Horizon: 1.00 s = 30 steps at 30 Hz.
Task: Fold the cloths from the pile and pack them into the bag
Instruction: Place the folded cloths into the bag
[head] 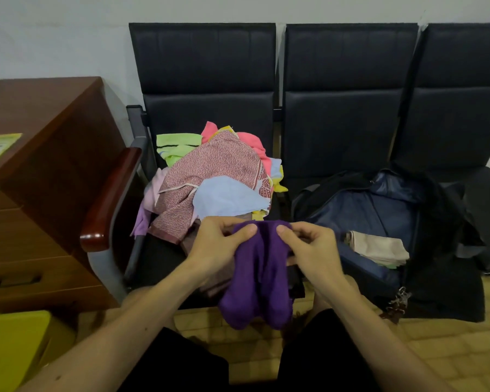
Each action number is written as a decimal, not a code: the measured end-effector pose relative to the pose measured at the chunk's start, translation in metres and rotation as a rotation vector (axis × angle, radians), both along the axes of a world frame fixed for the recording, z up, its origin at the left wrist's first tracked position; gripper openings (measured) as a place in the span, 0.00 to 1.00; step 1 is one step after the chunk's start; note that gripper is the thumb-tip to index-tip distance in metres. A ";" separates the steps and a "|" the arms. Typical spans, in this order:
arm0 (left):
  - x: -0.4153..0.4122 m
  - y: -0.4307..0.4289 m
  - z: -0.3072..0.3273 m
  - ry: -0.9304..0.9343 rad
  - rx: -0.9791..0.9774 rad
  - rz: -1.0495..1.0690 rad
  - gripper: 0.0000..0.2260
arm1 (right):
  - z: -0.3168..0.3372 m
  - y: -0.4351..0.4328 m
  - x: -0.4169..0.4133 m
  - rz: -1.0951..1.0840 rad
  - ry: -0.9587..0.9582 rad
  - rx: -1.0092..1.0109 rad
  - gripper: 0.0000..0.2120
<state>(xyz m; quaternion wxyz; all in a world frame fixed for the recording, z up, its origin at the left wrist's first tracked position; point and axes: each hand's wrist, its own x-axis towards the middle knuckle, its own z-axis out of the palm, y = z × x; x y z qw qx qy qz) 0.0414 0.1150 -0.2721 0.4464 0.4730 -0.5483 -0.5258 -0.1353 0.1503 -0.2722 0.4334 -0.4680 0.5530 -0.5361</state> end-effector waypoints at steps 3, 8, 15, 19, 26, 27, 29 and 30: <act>-0.011 0.003 -0.002 -0.066 -0.074 -0.023 0.10 | -0.007 0.003 0.009 0.025 0.072 -0.036 0.04; -0.015 0.004 -0.003 -0.089 -0.062 -0.038 0.10 | -0.012 0.008 0.013 0.023 0.152 -0.082 0.05; -0.011 0.008 0.000 -0.060 -0.078 -0.150 0.06 | -0.011 0.010 0.018 0.167 0.114 -0.050 0.19; -0.005 0.005 -0.006 -0.224 -0.238 -0.164 0.12 | -0.012 0.008 0.016 0.248 0.117 0.003 0.24; -0.001 -0.004 -0.017 -0.456 -0.258 -0.188 0.12 | -0.024 0.003 0.000 0.198 0.214 0.016 0.20; 0.000 -0.005 -0.018 -0.433 -0.222 -0.195 0.13 | -0.029 0.000 -0.005 0.154 0.262 -0.004 0.18; 0.004 -0.007 -0.018 -0.392 -0.174 -0.207 0.15 | -0.039 -0.004 -0.019 0.143 0.409 -0.002 0.19; 0.007 -0.008 -0.017 -0.385 -0.165 -0.231 0.15 | -0.041 -0.006 -0.025 0.177 0.483 0.019 0.20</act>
